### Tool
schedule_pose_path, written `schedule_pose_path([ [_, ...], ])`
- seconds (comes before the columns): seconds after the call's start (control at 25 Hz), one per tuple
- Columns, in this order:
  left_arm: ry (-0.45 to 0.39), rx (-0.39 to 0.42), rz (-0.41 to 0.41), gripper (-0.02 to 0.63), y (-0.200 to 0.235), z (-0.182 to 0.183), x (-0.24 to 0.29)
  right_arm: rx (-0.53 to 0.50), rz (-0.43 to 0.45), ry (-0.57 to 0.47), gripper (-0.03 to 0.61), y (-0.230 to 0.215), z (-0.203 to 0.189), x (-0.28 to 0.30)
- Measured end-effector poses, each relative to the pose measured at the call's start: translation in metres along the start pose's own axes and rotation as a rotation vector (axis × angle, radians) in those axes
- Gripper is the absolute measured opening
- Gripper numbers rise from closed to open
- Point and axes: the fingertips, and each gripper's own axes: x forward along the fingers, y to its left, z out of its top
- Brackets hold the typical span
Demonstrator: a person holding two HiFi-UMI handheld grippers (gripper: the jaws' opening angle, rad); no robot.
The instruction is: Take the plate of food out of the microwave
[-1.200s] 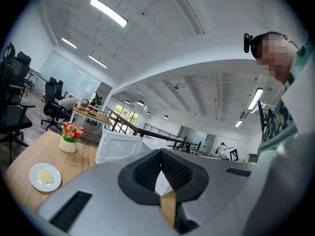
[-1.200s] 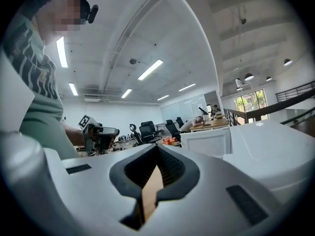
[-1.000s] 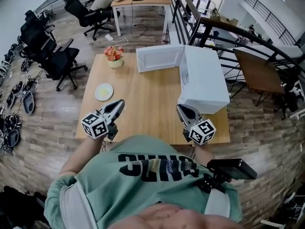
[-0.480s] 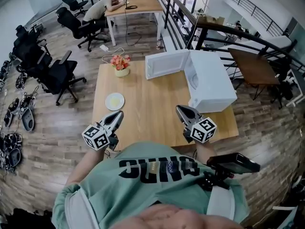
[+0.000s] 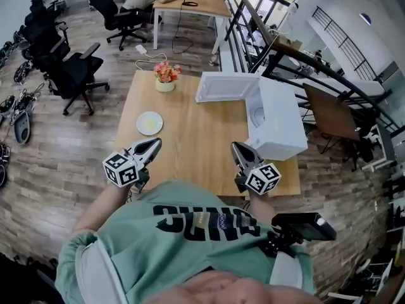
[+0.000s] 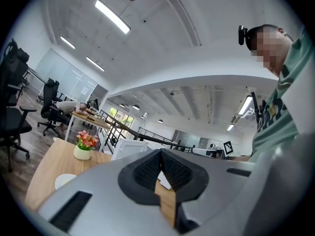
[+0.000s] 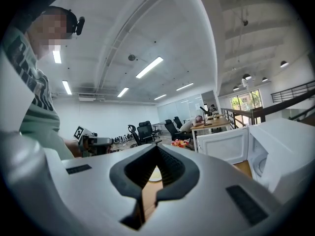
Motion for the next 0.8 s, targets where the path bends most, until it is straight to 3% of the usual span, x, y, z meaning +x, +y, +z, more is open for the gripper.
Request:
schedule_pose_path([
  [0.6,-0.04,-0.02,0.073,0.005,-0.001,0.002,-0.005,-0.023,0.05,0.026,0.006,-0.012,0.003,0.009],
  [0.8,-0.108,-0.036,0.182,0.005,0.02,-0.006,-0.027,-0.045,0.164,0.067,0.006,-0.015,-0.009,0.056],
])
